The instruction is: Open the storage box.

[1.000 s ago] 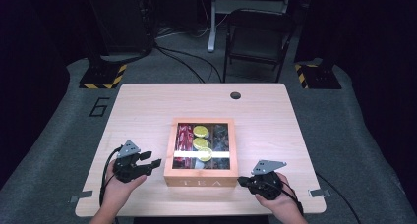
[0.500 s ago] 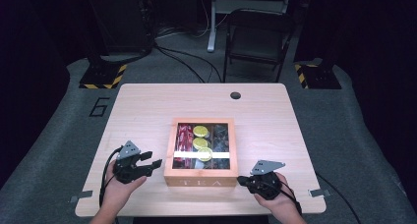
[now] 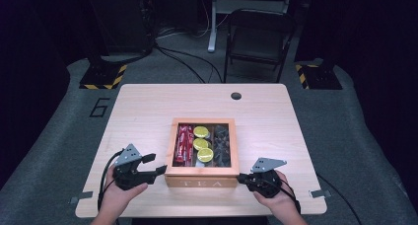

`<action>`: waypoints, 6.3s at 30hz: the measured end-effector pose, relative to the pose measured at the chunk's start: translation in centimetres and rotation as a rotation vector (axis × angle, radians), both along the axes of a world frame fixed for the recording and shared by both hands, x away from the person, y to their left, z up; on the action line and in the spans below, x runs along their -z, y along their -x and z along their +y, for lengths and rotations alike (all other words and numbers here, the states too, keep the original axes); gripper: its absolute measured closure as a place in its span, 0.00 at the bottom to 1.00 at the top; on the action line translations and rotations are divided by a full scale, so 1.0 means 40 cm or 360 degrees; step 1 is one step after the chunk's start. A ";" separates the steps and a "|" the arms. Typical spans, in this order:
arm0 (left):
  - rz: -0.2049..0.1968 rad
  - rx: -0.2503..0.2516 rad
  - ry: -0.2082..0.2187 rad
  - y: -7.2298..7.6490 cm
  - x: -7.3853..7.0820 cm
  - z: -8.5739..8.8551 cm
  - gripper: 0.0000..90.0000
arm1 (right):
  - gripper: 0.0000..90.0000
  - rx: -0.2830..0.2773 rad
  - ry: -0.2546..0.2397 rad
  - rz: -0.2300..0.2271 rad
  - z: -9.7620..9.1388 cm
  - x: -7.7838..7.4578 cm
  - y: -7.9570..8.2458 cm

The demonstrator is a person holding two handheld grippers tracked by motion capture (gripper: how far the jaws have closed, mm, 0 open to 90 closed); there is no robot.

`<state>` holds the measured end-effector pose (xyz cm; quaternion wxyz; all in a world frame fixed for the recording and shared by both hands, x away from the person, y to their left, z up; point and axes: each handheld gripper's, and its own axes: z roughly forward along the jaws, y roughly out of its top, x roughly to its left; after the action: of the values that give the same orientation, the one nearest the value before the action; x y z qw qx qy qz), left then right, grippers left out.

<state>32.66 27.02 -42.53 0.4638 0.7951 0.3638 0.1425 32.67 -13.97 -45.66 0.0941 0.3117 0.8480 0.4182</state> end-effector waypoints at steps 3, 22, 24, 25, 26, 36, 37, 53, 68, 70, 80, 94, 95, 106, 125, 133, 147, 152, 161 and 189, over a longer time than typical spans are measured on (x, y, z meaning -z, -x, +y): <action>0.0004 0.0001 -0.0013 0.009 0.007 -0.003 0.40 | 0.94 -0.0016 -0.0016 0.0000 0.006 -0.004 -0.010; 0.0040 0.0044 -0.0120 0.019 0.045 -0.039 0.49 | 0.93 -0.0020 -0.0074 0.0012 0.022 -0.012 -0.030; 0.0041 0.0041 -0.0125 0.018 0.047 -0.042 0.50 | 0.93 -0.0019 -0.0074 0.0011 0.022 -0.012 -0.030; 0.0031 0.0036 -0.0126 0.017 0.048 -0.044 0.52 | 0.93 -0.0022 -0.0072 0.0010 0.021 -0.012 -0.030; 0.0033 0.0048 -0.0131 0.016 0.048 -0.047 0.54 | 0.93 -0.0026 -0.0071 0.0010 0.021 -0.012 -0.030; -0.0024 0.0011 -0.0172 0.014 0.045 -0.059 0.58 | 0.93 -0.0016 -0.0093 -0.0009 0.022 -0.011 -0.030; -0.0024 0.0011 -0.0172 0.014 0.045 -0.059 0.58 | 0.92 -0.0023 -0.0092 -0.0003 0.020 -0.014 -0.030; -0.0076 -0.0038 -0.0182 0.013 0.010 -0.064 0.54 | 0.70 0.0072 -0.0134 -0.0109 0.006 -0.044 -0.026; -0.0105 -0.0036 -0.0143 -0.009 -0.052 -0.059 0.54 | 0.55 0.0139 -0.0111 -0.0173 0.017 -0.099 -0.058; -0.0109 -0.0039 -0.0129 -0.014 -0.063 -0.058 0.54 | 0.54 0.0142 -0.0109 -0.0195 0.018 -0.108 -0.065; -0.0154 -0.0061 -0.0038 -0.048 -0.119 -0.052 0.55 | 0.52 0.0146 -0.0120 -0.0267 0.021 -0.147 -0.097; -0.0203 -0.0088 -0.0028 -0.097 -0.184 -0.058 0.55 | 0.54 0.0258 -0.0125 -0.0401 0.036 -0.179 -0.170; -0.0203 -0.0088 -0.0028 -0.097 -0.184 -0.058 0.55 | 0.54 0.0258 -0.0125 -0.0401 0.036 -0.179 -0.170; -0.0230 -0.0107 -0.0003 -0.120 -0.205 -0.060 0.55 | 0.57 0.0312 -0.0112 -0.0419 0.045 -0.180 -0.219; -0.0269 -0.0141 0.0005 -0.155 -0.238 -0.065 0.56 | 0.66 0.0345 -0.0090 -0.0333 0.048 -0.134 -0.329; -0.0282 -0.0155 0.0013 -0.169 -0.250 -0.066 0.56 | 0.66 0.0360 -0.0103 -0.0349 0.051 -0.126 -0.346; -0.0297 -0.0182 0.0015 -0.183 -0.268 -0.071 0.56 | 0.67 0.0395 -0.0122 -0.0324 0.054 -0.112 -0.370; -0.0308 -0.0206 0.0013 -0.183 -0.272 -0.075 0.56 | 0.66 0.0378 -0.0140 -0.0363 0.052 -0.112 -0.371; -0.0293 -0.0229 0.0027 -0.183 -0.266 -0.080 0.54 | 0.66 0.0354 -0.0153 -0.0355 0.047 -0.111 -0.375; -0.0150 -0.0294 0.0058 -0.176 -0.120 -0.075 0.53 | 0.66 0.0358 -0.0178 -0.0343 0.046 -0.111 -0.381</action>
<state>39.72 24.03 -37.72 0.4796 0.7421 0.4158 0.2153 47.90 -12.13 -41.24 0.2132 0.3627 0.7682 0.4826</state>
